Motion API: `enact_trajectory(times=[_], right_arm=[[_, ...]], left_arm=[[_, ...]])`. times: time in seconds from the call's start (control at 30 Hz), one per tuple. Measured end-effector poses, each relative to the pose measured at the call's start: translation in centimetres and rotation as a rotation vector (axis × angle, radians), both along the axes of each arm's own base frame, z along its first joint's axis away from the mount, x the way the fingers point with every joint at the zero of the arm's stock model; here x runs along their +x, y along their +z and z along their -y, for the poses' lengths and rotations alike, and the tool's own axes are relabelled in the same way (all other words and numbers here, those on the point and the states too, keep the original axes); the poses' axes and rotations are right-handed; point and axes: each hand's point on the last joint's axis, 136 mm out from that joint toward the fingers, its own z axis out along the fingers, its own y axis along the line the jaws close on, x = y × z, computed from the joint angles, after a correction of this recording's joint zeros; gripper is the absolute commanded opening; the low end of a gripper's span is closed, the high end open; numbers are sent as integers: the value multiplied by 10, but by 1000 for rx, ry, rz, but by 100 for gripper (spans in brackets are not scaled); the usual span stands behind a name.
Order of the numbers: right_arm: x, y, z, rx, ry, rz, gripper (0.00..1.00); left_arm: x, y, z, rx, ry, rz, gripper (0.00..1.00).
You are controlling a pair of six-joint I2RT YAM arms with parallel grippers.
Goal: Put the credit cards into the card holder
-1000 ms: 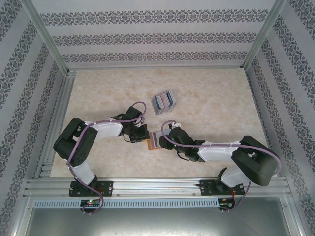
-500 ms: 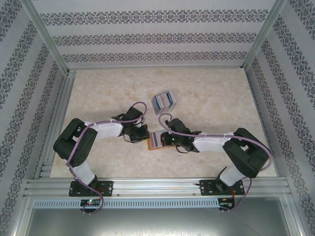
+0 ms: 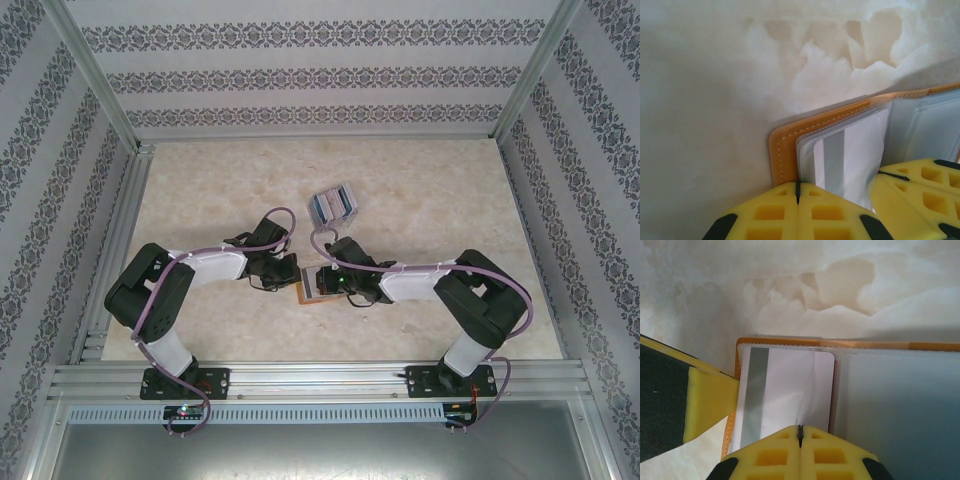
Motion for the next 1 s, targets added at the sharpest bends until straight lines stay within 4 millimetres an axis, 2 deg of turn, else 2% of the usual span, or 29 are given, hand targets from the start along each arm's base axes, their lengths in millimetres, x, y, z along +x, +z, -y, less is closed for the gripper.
enact_trajectory(times=[0.1,0.2,0.37,0.5,0.6,0.7,0.87,1.0], right_arm=[[-2,1,-2,9,2,-5,5],[-6,8,-3,25,14,-18,6],[-8,49,2,79,15,27,6],[-11,70,12,111,9,56,7],[-25,63,24,96,9,34,7],[-41,44,38,65,5,-17,7],[-63,10,61,-2,-28,-101,7],[-66,-1,70,-32,-56,-123,7]], left_arm=[[0,1,-2,11,6,3,4],[-4,1,-6,31,10,-7,11],[-8,8,-18,100,17,-17,22],[7,29,-18,124,11,37,24],[27,47,-14,130,4,94,23],[45,51,-12,136,3,122,21],[56,26,-19,173,-1,78,18],[52,9,-20,173,-13,28,16]])
